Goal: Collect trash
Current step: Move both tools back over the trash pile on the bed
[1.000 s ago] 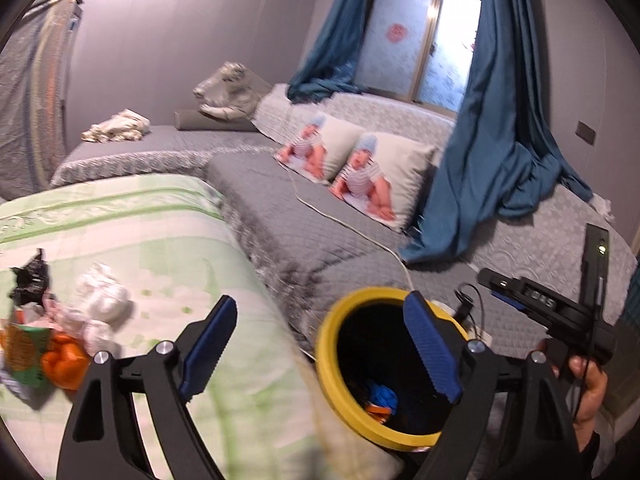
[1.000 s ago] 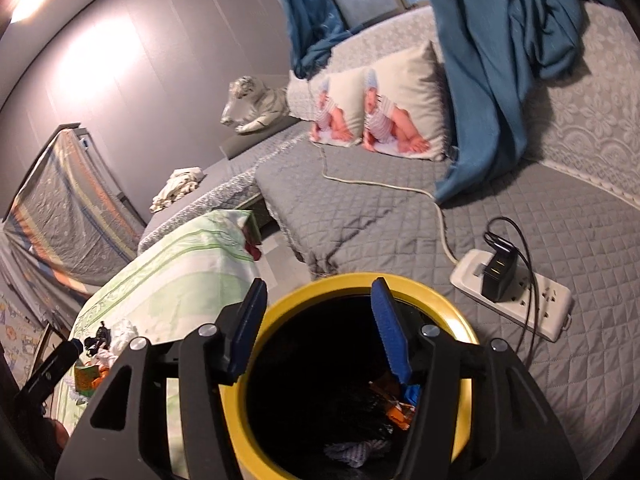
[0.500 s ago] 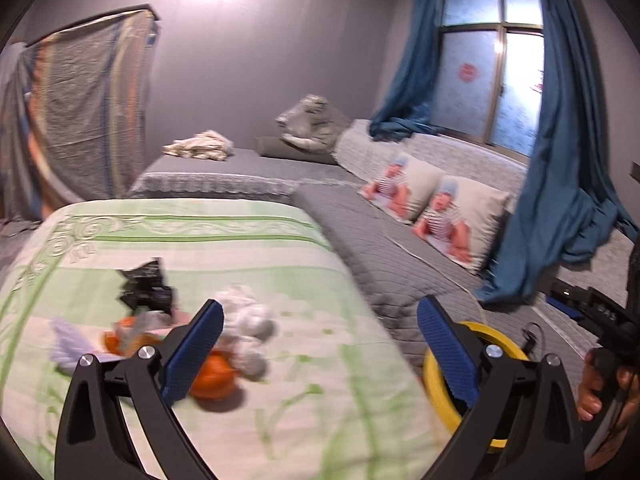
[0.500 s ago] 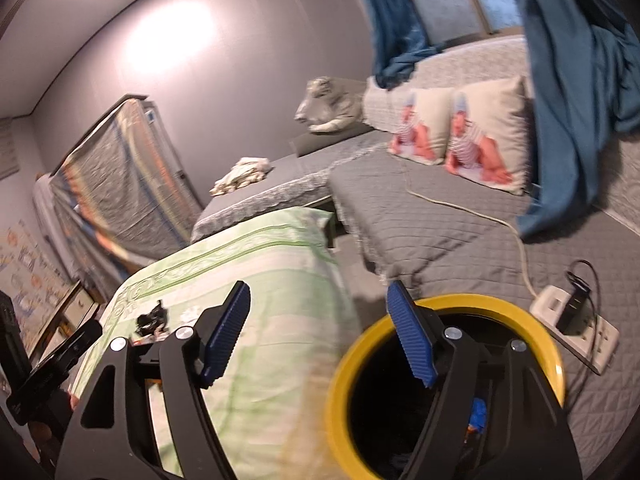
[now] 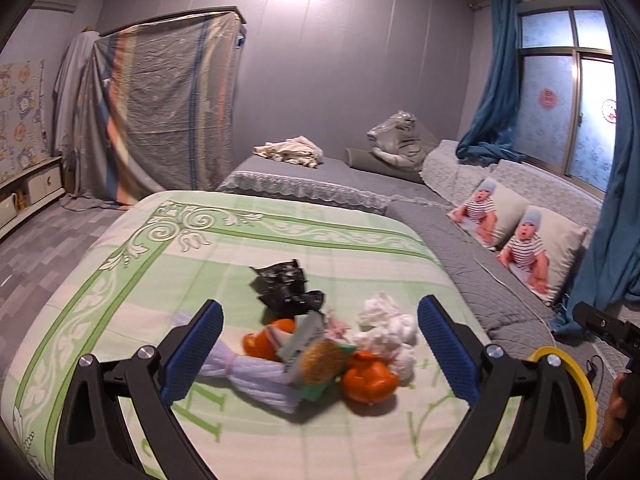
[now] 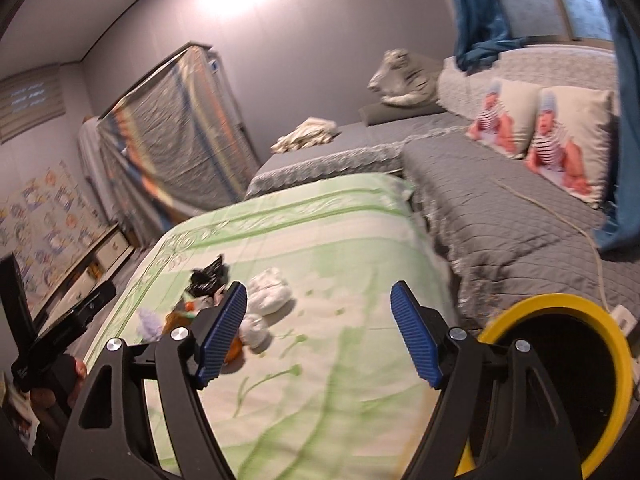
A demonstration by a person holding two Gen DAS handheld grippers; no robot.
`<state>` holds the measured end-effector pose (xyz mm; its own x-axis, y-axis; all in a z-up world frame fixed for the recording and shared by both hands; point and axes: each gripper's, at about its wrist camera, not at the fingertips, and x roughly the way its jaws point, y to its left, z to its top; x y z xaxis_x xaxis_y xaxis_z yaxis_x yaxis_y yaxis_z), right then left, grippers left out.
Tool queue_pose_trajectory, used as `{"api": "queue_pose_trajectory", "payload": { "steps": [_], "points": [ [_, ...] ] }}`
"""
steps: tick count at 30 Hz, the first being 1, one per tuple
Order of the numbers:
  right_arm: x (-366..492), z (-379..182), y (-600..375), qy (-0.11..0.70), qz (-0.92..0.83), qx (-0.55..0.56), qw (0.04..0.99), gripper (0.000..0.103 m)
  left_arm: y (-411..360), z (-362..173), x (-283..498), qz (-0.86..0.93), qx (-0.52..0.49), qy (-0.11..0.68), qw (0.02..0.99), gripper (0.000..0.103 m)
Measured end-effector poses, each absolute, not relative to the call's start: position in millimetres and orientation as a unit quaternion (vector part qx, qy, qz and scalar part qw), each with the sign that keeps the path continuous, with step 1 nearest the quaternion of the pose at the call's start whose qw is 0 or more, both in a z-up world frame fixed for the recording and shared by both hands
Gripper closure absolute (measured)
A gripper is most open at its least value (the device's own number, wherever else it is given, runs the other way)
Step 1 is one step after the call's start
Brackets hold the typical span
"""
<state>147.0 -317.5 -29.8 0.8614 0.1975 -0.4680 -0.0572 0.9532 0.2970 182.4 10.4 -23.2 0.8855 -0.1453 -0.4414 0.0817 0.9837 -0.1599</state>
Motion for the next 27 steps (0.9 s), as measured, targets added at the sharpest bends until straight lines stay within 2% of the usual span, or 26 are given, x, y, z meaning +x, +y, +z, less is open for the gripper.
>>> {"api": "queue_pose_trajectory", "payload": {
  "steps": [17, 27],
  "points": [
    [194.3, -82.5, -201.3, 0.341, 0.177, 0.06, 0.922, 0.033, 95.9, -79.8, 212.1, 0.054, -0.15, 0.299, 0.941, 0.009],
    [215.6, -104.3, -167.0, 0.374, 0.198, 0.026, 0.906, 0.034, 105.0, -101.4, 232.5, 0.065, -0.167, 0.332, 0.926, 0.009]
  ]
}}
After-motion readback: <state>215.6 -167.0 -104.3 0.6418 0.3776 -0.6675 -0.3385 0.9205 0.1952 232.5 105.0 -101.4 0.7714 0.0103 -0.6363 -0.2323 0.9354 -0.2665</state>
